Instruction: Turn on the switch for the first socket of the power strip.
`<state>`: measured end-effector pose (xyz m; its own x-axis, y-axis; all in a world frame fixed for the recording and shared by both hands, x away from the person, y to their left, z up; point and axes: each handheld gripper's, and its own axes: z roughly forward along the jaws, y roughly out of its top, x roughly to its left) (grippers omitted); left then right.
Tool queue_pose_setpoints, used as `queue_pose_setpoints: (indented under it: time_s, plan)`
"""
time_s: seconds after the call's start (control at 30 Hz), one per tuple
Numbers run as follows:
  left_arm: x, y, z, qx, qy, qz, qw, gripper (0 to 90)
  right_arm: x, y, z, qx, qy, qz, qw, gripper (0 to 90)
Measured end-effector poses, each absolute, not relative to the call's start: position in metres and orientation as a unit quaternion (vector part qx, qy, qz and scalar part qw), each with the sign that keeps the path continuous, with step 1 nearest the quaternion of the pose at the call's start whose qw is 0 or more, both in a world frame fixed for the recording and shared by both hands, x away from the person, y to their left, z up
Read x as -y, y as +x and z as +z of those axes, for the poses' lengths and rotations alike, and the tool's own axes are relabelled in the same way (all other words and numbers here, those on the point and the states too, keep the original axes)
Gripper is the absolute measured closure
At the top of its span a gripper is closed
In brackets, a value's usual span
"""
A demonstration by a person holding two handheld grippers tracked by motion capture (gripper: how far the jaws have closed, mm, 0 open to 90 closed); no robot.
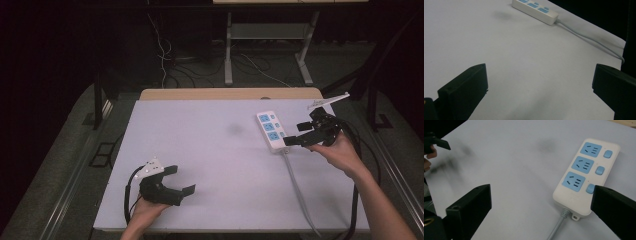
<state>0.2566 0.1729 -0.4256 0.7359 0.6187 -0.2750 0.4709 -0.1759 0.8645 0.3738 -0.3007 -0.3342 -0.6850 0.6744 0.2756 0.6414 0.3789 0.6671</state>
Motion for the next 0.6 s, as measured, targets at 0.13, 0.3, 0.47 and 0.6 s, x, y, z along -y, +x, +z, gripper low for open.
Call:
queue_pose_setpoints:
  time_s: [0.13,0.3,0.47,0.6]
  plan:
    - [-0.173,0.256,-0.426,-0.356,0.764,0.070,0.533,0.0,0.304,0.382,-0.336,-0.829,0.402,0.388,0.020,2.9]
    - [-0.172,0.256,-0.426,-0.356,0.764,0.069,0.533,0.0,0.307,0.393,-0.340,-0.824,0.412,0.388,0.021,2.9]
    - [-0.173,0.256,-0.426,-0.356,0.764,0.069,0.534,0.0,0.310,0.401,-0.344,-0.817,0.421,0.394,0.023,2.9]
    - [-0.173,0.256,-0.426,-0.356,0.764,0.069,0.533,0.0,0.312,0.407,-0.346,-0.811,0.427,0.399,0.027,2.9]
